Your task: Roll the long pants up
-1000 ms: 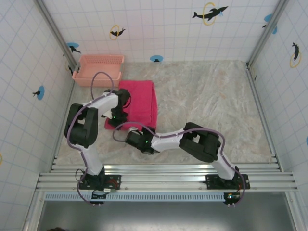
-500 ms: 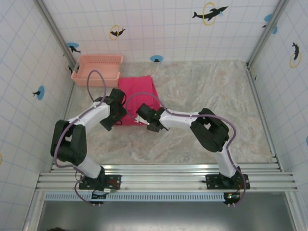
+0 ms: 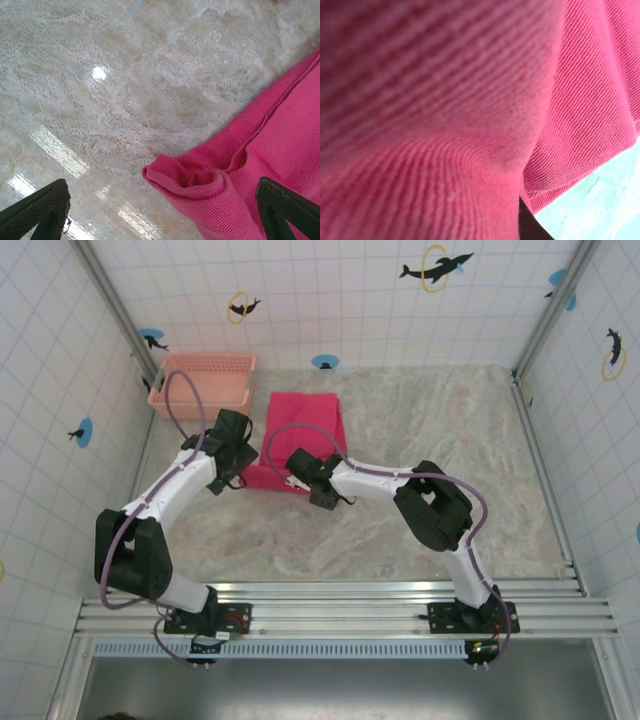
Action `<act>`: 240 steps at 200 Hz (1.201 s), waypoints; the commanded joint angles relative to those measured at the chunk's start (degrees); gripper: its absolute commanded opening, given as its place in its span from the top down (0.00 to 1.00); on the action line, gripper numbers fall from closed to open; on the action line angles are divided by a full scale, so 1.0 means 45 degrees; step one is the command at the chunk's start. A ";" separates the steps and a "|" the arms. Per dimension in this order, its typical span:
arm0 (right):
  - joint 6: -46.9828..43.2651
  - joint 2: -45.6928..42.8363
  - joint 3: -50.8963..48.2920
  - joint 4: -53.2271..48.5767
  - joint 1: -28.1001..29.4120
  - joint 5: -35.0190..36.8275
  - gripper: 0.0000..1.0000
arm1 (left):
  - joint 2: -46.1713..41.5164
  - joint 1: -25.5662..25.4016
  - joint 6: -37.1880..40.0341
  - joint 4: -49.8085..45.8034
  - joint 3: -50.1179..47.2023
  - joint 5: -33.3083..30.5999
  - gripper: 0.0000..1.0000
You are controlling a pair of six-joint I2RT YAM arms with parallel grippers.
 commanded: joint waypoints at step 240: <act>0.0505 0.2298 -0.0622 -0.2898 -0.1017 -0.7193 1.00 | 0.0613 -0.0689 -0.3294 2.0672 -0.9854 0.2341 0.03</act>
